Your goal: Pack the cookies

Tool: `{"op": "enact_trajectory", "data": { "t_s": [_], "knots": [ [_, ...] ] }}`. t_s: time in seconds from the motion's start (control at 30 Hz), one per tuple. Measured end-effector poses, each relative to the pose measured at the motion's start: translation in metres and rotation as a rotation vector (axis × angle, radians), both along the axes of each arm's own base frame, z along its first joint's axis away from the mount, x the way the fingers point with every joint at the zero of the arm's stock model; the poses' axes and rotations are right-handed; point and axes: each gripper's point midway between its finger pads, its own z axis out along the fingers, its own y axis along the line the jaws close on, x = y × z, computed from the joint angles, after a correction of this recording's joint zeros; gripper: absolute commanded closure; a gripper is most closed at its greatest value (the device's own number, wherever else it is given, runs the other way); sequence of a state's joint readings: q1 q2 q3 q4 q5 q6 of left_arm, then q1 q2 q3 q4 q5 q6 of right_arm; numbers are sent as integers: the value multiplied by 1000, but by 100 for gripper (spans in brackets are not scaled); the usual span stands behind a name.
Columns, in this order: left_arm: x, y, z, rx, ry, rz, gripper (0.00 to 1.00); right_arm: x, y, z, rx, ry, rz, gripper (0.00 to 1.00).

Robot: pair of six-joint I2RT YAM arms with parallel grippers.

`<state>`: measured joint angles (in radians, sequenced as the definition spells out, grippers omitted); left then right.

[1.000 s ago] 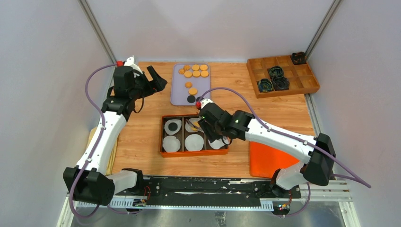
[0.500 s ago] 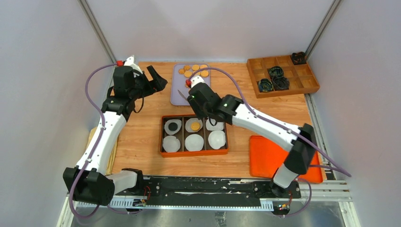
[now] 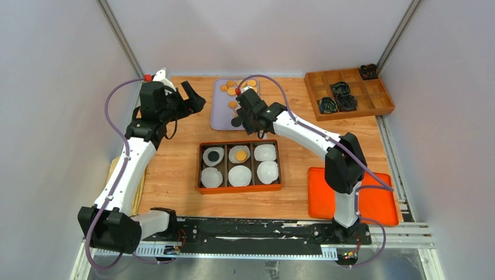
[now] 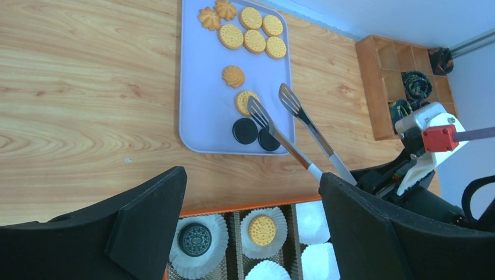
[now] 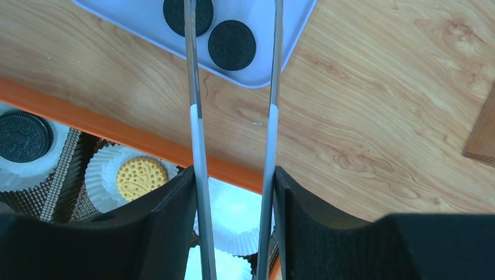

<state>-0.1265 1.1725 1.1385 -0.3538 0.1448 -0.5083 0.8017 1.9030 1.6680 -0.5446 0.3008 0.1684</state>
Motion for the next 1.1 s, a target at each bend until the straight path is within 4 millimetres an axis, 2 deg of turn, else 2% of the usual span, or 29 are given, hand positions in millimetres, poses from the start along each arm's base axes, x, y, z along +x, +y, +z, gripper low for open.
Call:
{"op": "enact_trajectory", "data": {
  "t_s": [0.17, 0.3, 0.5, 0.67, 0.73, 0.87, 0.93, 1.1],
  "knots": [
    [0, 0, 0, 0, 0, 0, 7, 7, 3, -8, 28, 25, 2, 49],
    [0, 1, 0, 2, 0, 3, 7, 6, 9, -19, 55, 66, 13, 49],
    [0, 1, 0, 4, 0, 6, 7, 7, 15, -25, 80, 83, 10, 50],
    [1, 1, 0, 6, -1, 5, 7, 16, 18, -33, 80, 91, -4, 52],
    [1, 1, 0, 6, -1, 5, 7, 19, 18, -36, 77, 95, -9, 57],
    [1, 1, 0, 6, -1, 6, 7, 22, 16, -37, 73, 97, -18, 80],
    [1, 1, 0, 6, -1, 6, 7, 22, 16, -37, 70, 97, -20, 89],
    [1, 1, 0, 6, -1, 6, 7, 21, 15, -35, 72, 94, -20, 97]
  ]
}}
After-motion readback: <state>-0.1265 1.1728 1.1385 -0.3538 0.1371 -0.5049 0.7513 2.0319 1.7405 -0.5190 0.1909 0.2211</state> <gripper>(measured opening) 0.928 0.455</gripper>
